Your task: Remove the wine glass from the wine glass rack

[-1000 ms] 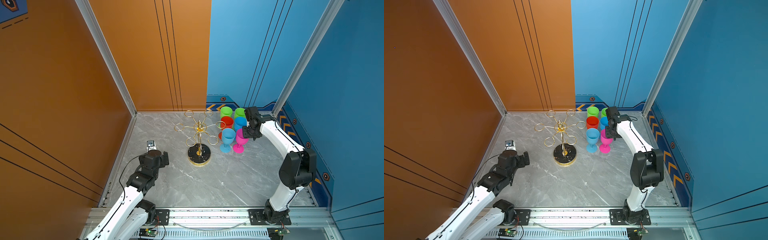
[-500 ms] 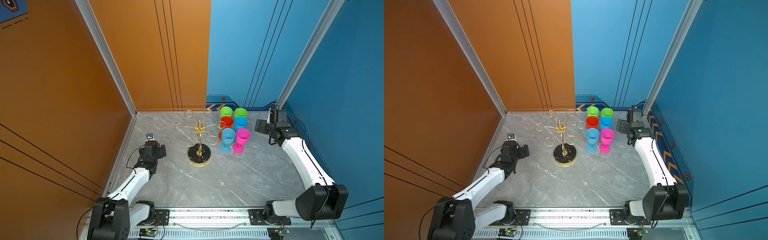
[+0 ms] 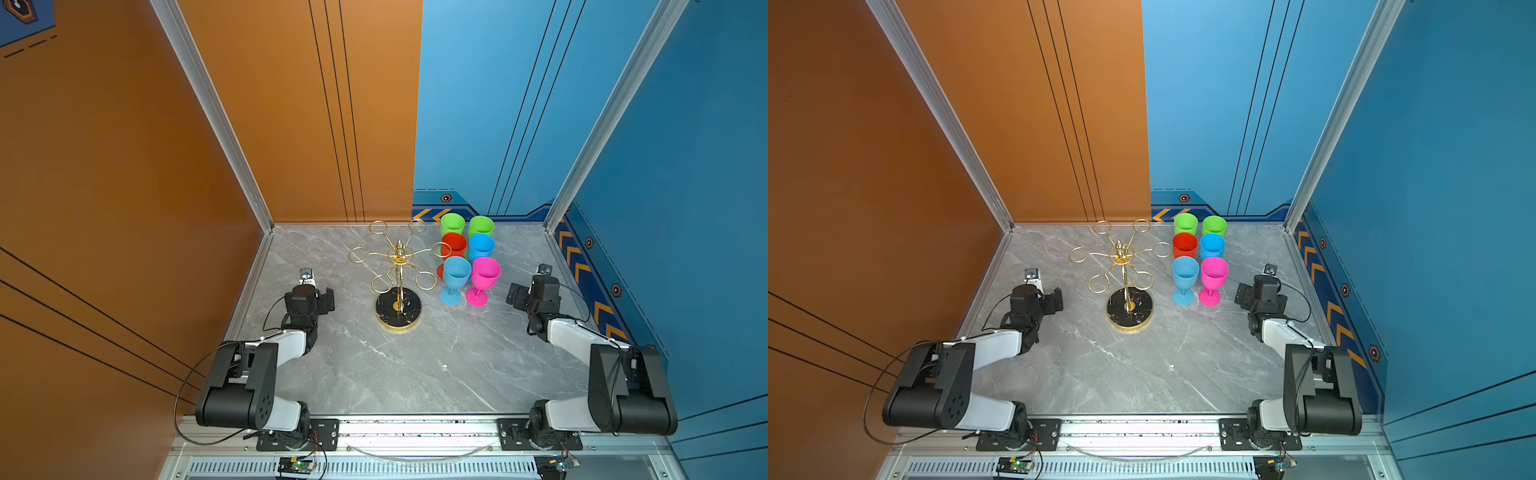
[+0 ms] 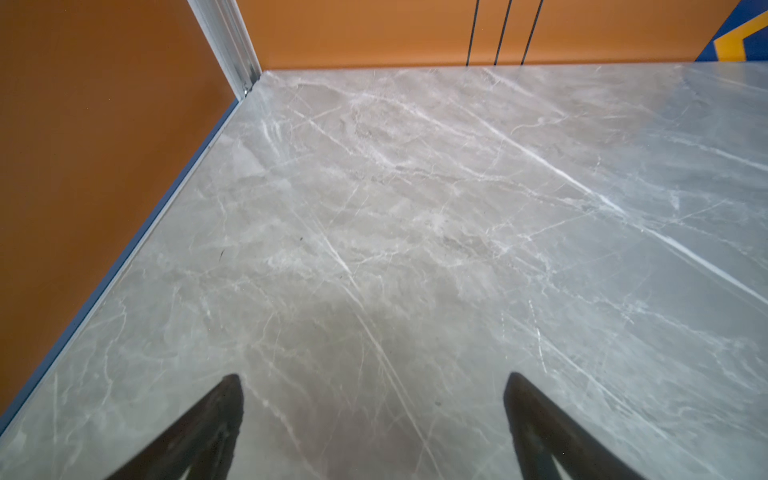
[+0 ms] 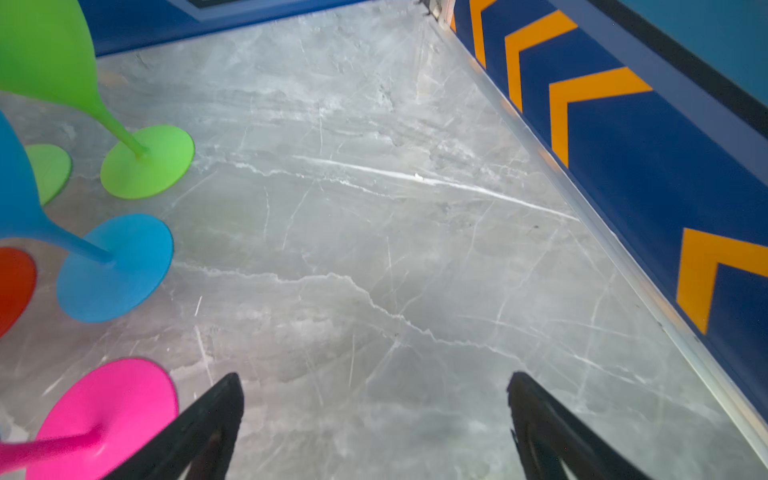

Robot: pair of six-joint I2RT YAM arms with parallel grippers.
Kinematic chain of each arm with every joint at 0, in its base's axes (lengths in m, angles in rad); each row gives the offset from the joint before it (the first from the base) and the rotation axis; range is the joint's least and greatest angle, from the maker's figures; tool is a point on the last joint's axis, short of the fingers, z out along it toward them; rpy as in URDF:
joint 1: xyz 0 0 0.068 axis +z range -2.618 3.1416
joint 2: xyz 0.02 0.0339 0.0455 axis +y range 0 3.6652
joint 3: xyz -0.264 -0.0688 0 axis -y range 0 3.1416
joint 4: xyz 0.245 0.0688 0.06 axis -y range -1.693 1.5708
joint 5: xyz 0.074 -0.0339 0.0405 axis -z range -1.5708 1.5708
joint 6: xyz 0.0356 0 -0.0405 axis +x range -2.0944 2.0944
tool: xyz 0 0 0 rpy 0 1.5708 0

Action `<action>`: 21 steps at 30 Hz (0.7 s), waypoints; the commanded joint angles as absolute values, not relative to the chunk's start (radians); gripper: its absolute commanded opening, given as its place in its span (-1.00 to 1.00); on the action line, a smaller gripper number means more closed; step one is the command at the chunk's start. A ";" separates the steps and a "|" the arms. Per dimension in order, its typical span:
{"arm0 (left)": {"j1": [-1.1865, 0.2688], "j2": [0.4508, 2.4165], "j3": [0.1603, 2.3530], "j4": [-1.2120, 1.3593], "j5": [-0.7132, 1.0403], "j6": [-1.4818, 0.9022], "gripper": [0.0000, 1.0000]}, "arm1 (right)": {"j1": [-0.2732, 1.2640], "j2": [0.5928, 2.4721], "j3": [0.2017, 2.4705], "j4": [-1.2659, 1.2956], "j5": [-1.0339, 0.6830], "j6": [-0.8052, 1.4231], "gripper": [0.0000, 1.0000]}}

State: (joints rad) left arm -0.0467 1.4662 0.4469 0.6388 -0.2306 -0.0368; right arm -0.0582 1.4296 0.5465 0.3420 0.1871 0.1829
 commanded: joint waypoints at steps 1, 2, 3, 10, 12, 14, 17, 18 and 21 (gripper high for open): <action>-0.040 1.537 0.417 0.838 -0.178 0.006 0.96 | -0.038 1.471 0.460 0.679 0.164 0.164 1.00; -0.038 1.532 0.404 0.846 -0.170 0.006 0.96 | -0.025 1.456 0.451 0.676 0.154 0.143 1.00; -0.040 1.537 0.389 0.862 -0.170 0.006 0.96 | -0.014 1.456 0.433 0.702 0.157 0.130 1.00; -0.031 1.570 0.383 0.929 -0.164 0.006 0.96 | 0.035 1.551 0.327 1.000 0.255 0.095 1.00; -0.021 1.568 0.379 0.928 -0.148 -0.003 0.96 | 0.049 1.531 0.354 0.922 0.287 0.095 1.00; -0.021 1.568 0.380 0.929 -0.148 -0.003 0.96 | 0.050 1.552 0.351 0.959 0.264 0.080 1.00; -0.021 1.568 0.379 0.930 -0.148 -0.003 0.96 | 0.053 1.544 0.359 0.932 0.257 0.077 1.00; -0.020 1.567 0.379 0.930 -0.148 -0.003 0.96 | 0.054 1.551 0.354 0.950 0.259 0.074 1.00; -0.021 1.567 0.380 0.930 -0.148 -0.003 0.96 | 0.055 1.548 0.362 0.934 0.258 0.073 1.00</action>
